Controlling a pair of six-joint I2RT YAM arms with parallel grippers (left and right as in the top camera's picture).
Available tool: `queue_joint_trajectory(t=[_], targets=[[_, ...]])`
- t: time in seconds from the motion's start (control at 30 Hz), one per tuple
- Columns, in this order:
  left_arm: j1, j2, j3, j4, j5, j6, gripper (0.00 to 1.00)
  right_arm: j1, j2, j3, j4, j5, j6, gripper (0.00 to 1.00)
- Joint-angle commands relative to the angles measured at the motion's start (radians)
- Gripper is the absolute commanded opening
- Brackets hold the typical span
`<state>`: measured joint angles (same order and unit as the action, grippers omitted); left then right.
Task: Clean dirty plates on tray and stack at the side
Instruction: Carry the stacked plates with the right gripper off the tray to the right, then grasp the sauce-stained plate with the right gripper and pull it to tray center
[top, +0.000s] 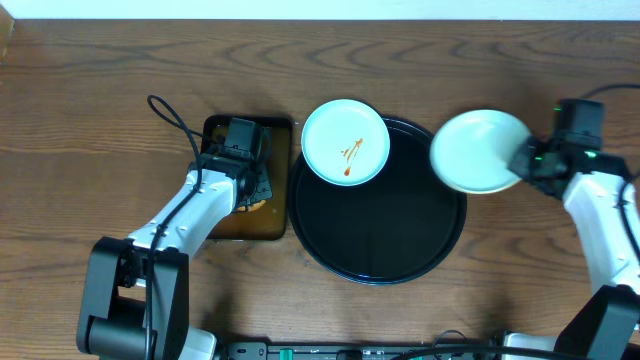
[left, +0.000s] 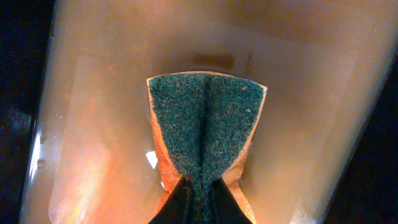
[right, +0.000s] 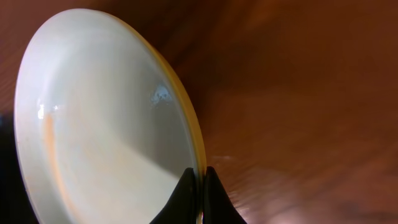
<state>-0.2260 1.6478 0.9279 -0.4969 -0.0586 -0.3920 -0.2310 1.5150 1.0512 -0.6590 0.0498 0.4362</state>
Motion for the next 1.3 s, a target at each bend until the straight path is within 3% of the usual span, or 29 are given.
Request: queue_joint_trajectory(t=[0.0, 0.2, 0.27, 0.33, 0.5, 0.67, 0.77, 1.07, 1.27], targets=[[0.003, 0.005, -0.002, -0.003, -0.004, 0.006, 0.08, -0.062, 0.018, 0.019, -0.010, 0.032, 0.023, 0.01], [0.003, 0.005, -0.002, -0.004, -0.005, 0.006, 0.08, -0.098, 0.043, 0.018, -0.010, 0.032, 0.001, 0.06], [0.003, 0.005, -0.002, -0.004, -0.005, 0.006, 0.08, -0.099, 0.043, 0.018, -0.008, 0.043, -0.006, 0.26], [0.003, 0.005, -0.002, -0.005, -0.004, 0.006, 0.08, -0.098, 0.043, 0.018, -0.012, 0.059, 0.000, 0.37], [0.003, 0.005, -0.002, -0.007, -0.005, 0.006, 0.08, -0.095, 0.043, 0.018, -0.007, -0.001, -0.004, 0.30], [0.003, 0.005, -0.002, -0.007, -0.005, 0.006, 0.08, -0.053, 0.043, 0.018, 0.043, -0.379, -0.211, 0.32], [0.003, 0.005, -0.002, -0.007, -0.005, 0.006, 0.08, 0.004, 0.043, 0.018, 0.051, -0.507, -0.290, 0.35], [0.003, 0.005, -0.002, -0.007, -0.005, 0.006, 0.08, 0.241, 0.043, 0.132, -0.003, -0.425, -0.314, 0.56], [0.003, 0.005, -0.002, -0.007, -0.005, 0.006, 0.08, 0.363, 0.056, 0.183, -0.008, -0.286, -0.310, 0.63]])
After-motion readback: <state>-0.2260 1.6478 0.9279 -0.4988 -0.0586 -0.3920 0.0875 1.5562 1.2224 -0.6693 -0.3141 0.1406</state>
